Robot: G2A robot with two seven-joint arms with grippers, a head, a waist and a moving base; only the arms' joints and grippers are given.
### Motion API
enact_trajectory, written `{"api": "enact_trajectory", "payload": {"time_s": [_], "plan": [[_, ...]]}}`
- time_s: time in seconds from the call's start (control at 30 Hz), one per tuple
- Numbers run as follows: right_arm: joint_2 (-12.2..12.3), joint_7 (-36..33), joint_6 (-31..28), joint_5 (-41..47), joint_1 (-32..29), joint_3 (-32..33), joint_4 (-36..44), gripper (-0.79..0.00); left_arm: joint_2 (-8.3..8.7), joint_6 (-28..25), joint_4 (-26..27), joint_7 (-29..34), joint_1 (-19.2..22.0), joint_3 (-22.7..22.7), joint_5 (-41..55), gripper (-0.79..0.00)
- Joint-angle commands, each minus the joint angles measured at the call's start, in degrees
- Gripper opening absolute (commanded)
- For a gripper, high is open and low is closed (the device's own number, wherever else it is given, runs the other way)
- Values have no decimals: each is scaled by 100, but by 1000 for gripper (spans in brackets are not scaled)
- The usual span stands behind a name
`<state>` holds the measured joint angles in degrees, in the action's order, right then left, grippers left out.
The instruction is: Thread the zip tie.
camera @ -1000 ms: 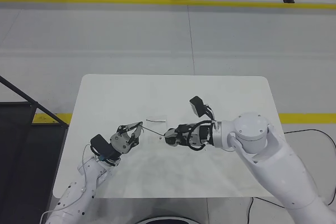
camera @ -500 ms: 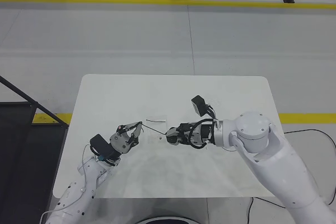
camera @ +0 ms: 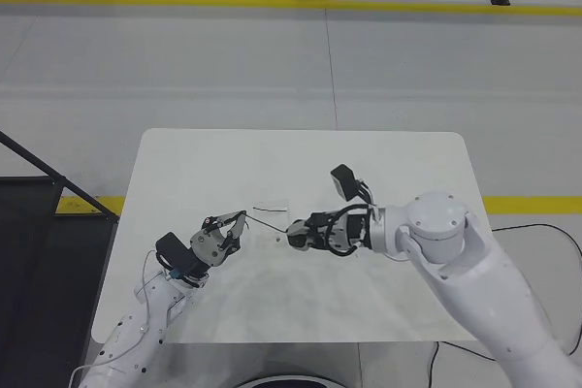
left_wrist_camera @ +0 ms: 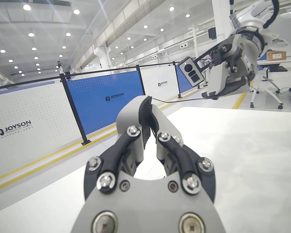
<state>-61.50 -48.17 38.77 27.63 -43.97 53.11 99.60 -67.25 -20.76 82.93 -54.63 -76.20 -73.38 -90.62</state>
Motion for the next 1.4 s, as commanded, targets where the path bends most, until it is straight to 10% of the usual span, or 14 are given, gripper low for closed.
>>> {"api": "enact_trajectory", "payload": {"time_s": [0.0, 1.37], "plan": [[-4, 1, 4, 7, 15, -8, -12, -785, 0, 0, 0, 0, 0, 0, 0, -785], [-108, 429, -479, 505, -125, 153, 1, -785, 0, 0, 0, 0, 0, 0, 0, -785]]}}
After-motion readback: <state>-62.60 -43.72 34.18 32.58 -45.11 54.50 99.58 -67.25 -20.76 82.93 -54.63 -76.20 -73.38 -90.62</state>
